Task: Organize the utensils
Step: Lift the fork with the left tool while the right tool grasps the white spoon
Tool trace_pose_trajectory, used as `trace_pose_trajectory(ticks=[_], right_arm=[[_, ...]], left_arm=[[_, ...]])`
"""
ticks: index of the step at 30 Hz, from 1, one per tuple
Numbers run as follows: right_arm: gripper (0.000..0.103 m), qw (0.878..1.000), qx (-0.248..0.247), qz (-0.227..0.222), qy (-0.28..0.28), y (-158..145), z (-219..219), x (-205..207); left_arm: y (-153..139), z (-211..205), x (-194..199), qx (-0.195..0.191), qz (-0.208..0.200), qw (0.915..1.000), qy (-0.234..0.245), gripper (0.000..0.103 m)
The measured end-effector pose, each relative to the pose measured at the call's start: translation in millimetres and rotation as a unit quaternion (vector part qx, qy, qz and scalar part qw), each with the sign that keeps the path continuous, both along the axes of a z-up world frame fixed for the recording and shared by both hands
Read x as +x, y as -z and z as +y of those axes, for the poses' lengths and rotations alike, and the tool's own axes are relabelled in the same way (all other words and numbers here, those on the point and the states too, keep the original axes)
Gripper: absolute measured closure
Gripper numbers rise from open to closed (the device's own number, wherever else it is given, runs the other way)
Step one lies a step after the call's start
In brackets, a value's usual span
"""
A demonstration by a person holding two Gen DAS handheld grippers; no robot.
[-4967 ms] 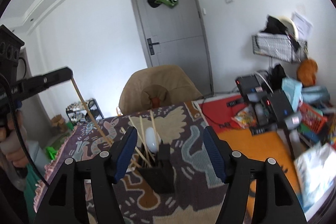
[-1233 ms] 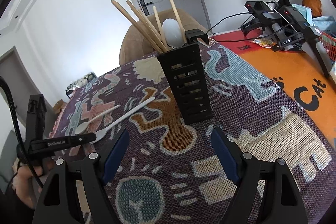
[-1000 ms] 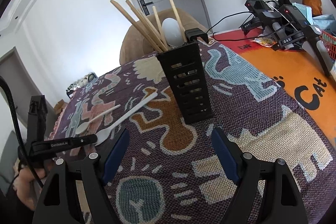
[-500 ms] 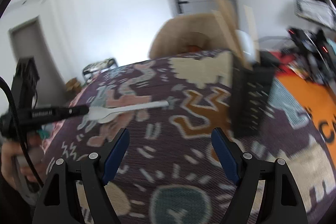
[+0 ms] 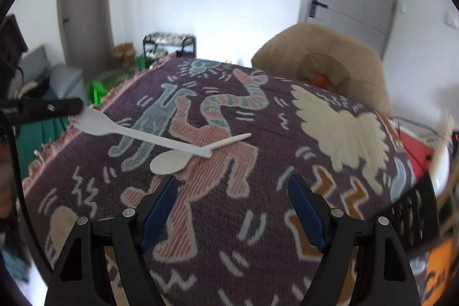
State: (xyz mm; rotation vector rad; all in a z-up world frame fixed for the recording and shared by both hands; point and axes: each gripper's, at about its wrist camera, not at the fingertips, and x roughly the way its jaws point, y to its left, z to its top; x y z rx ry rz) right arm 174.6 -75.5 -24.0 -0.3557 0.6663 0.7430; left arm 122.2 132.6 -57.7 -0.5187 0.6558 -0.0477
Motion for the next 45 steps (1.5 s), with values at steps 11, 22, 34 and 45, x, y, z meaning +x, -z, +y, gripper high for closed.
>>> trace_pose_trajectory(ticks=[11, 22, 34, 45], right_arm=[[0.039, 0.985, -0.152, -0.038, -0.069, 22, 70, 26], [0.039, 0.935, -0.300, -0.092, -0.163, 45, 113, 24], [0.039, 0.927, -0.289, -0.049, -0.233, 50, 153, 21], [0.085, 0.933, -0.252, 0.069, -0.249, 51, 143, 27]], left_arm=[[-20, 45, -35, -0.022, -0.047, 0.9977, -0.044, 0.102], [-7, 89, -57, -0.050, -0.047, 0.9934, -0.091, 0.102], [0, 116, -73, -0.064, -0.048, 0.9900, -0.116, 0.102], [-3, 117, -73, -0.066, -0.049, 0.9905, -0.111, 0.102]])
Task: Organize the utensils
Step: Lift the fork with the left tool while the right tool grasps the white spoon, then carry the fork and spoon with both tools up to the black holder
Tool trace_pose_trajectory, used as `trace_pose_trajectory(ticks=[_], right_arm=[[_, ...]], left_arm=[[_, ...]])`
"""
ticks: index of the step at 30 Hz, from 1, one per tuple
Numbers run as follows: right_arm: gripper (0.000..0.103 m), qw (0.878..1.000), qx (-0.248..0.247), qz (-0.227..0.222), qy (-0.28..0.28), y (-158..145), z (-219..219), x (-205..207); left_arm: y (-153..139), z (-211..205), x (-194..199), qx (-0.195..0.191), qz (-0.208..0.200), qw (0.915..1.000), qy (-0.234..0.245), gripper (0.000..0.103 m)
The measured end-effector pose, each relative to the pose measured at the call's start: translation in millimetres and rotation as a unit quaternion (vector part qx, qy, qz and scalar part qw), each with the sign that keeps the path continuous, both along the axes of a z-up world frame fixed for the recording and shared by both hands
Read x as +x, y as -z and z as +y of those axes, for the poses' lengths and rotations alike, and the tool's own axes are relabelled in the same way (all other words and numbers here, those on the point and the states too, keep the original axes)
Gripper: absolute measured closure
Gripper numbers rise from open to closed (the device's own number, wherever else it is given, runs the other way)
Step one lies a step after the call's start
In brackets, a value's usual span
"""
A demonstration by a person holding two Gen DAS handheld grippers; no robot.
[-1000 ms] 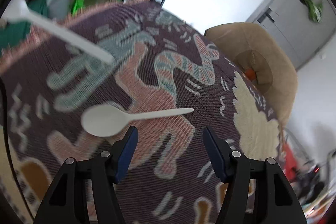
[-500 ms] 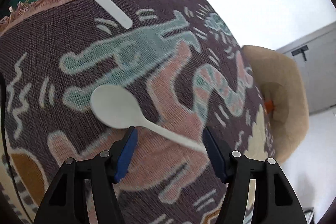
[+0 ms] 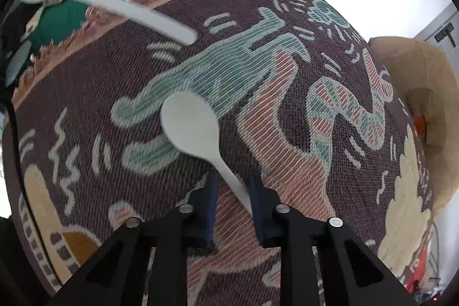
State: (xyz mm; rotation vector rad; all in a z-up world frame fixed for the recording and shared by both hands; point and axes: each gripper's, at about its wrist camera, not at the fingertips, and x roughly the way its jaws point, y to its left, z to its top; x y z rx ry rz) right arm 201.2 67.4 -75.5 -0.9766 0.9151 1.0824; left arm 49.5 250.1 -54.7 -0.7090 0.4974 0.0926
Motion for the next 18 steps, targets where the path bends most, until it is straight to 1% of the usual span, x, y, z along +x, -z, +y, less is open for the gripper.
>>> trace_pose_trajectory(ticks=[2, 7, 9, 15, 18], right_arm=[[0.088, 1.000, -0.009, 0.001, 0.003, 0, -3, -6], [0.088, 0.998, -0.053, -0.028, 0.012, 2, 2, -13], [0.088, 0.998, -0.062, -0.028, 0.010, 1, 6, -12], [0.088, 0.995, -0.097, -0.023, 0.001, 0, 22, -9], [0.088, 0.994, -0.104, -0.036, -0.015, 2, 30, -12]], left_arm=[[-2, -3, 1, 0.003, -0.002, 1.0000, 0.003, 0.102], [-6, -9, 4, 0.007, -0.003, 0.9999, 0.008, 0.102], [-7, -11, 4, 0.010, -0.003, 0.9999, 0.008, 0.102], [-8, -4, -3, 0.013, 0.003, 0.9999, -0.009, 0.102], [-10, -1, -7, 0.017, 0.005, 0.9997, -0.017, 0.102]])
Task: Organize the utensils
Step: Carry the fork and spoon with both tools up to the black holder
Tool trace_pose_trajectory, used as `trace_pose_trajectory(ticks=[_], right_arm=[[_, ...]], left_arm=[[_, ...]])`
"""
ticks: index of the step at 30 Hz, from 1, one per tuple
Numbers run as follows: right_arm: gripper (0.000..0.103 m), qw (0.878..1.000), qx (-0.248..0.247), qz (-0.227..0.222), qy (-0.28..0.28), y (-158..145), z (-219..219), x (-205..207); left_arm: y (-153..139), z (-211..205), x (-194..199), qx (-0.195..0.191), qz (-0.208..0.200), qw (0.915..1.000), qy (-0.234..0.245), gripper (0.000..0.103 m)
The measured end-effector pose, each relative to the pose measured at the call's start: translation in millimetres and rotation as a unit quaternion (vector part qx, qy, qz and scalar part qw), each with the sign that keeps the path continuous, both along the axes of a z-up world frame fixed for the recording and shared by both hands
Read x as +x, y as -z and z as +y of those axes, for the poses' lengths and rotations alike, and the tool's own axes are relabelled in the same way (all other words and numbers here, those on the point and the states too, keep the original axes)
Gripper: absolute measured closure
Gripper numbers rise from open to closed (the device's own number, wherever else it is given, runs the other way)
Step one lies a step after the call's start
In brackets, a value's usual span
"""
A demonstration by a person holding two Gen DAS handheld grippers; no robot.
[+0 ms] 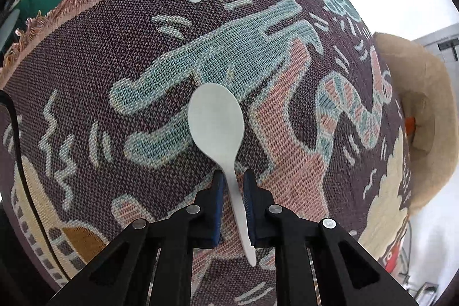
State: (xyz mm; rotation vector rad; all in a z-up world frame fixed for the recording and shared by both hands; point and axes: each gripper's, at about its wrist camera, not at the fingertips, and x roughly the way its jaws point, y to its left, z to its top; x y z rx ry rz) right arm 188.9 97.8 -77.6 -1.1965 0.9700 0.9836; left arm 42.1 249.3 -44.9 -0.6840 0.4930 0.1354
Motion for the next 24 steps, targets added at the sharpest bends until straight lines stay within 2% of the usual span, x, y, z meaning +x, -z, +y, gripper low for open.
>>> trace_pose_trajectory(ticks=[3, 6, 11, 16, 19, 24], right_arm=[[0.088, 1.000, -0.001, -0.010, -0.007, 0, 3, -7], [0.093, 1.000, 0.011, -0.018, -0.005, -3, -3, -13], [0.094, 0.993, 0.107, -0.001, 0.058, -36, -41, -16], [0.094, 0.973, 0.211, -0.016, 0.096, -76, -94, -26], [0.094, 0.955, 0.276, -0.021, 0.110, -100, -127, -31], [0.094, 0.925, 0.356, -0.032, 0.128, -132, -168, -35]], left_arm=[[-1, 1, -2, 0.000, -0.001, 1.0000, -0.004, 0.102], [-1, 0, -1, -0.001, -0.002, 1.0000, -0.004, 0.102], [-2, -4, 2, -0.001, -0.001, 1.0000, 0.001, 0.102], [-9, -16, 11, 0.003, -0.008, 0.9998, 0.020, 0.102], [-14, -28, 20, 0.006, -0.013, 0.9992, 0.036, 0.102], [-26, -56, 38, 0.015, -0.020, 0.9972, 0.071, 0.102]])
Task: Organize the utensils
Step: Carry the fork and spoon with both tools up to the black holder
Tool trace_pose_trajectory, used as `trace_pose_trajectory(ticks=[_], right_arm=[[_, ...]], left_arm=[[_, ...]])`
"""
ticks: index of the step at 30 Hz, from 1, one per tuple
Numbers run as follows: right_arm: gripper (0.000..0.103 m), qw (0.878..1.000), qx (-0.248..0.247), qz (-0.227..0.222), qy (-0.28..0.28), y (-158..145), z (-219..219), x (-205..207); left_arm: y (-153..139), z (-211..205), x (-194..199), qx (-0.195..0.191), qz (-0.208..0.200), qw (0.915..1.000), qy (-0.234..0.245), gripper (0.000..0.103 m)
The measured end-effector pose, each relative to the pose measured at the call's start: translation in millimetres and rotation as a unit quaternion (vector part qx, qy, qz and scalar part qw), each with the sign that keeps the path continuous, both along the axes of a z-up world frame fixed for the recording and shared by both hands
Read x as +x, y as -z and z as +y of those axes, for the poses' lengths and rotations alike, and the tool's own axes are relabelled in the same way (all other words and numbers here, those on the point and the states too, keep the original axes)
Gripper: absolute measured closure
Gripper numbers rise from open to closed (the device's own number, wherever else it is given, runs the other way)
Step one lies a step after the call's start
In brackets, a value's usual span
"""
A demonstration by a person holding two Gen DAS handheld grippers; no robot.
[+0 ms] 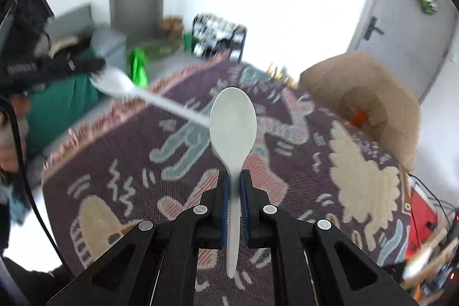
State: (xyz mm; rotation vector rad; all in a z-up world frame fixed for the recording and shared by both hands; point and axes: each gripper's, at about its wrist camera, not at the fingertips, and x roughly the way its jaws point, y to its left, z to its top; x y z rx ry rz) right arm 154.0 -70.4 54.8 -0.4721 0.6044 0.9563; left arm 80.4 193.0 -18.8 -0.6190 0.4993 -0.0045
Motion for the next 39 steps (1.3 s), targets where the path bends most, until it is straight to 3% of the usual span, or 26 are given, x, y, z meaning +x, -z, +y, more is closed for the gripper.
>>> trace_pose_trajectory(ticks=[8, 16, 26, 35, 39], right_arm=[[0.094, 0.987, 0.145, -0.055, 0.032, -61, -83, -4], [0.094, 0.967, 0.225, -0.077, 0.089, -85, -146, 6], [0.094, 0.931, 0.303, -0.080, 0.190, -71, -212, 26], [0.094, 0.915, 0.316, -0.061, 0.242, -25, -240, 52], [0.094, 0.910, 0.322, -0.054, 0.255, -7, -248, 66]], left_arm=[[-37, -56, 29, 0.027, -0.023, 0.9971, 0.067, 0.102], [-84, -109, 52, 0.063, -0.053, 0.9883, 0.128, 0.102], [-139, -175, 73, 0.111, -0.077, 0.9705, 0.200, 0.102], [-174, -231, 88, 0.178, -0.067, 0.9491, 0.251, 0.102], [-184, -257, 95, 0.226, -0.054, 0.9368, 0.262, 0.102]])
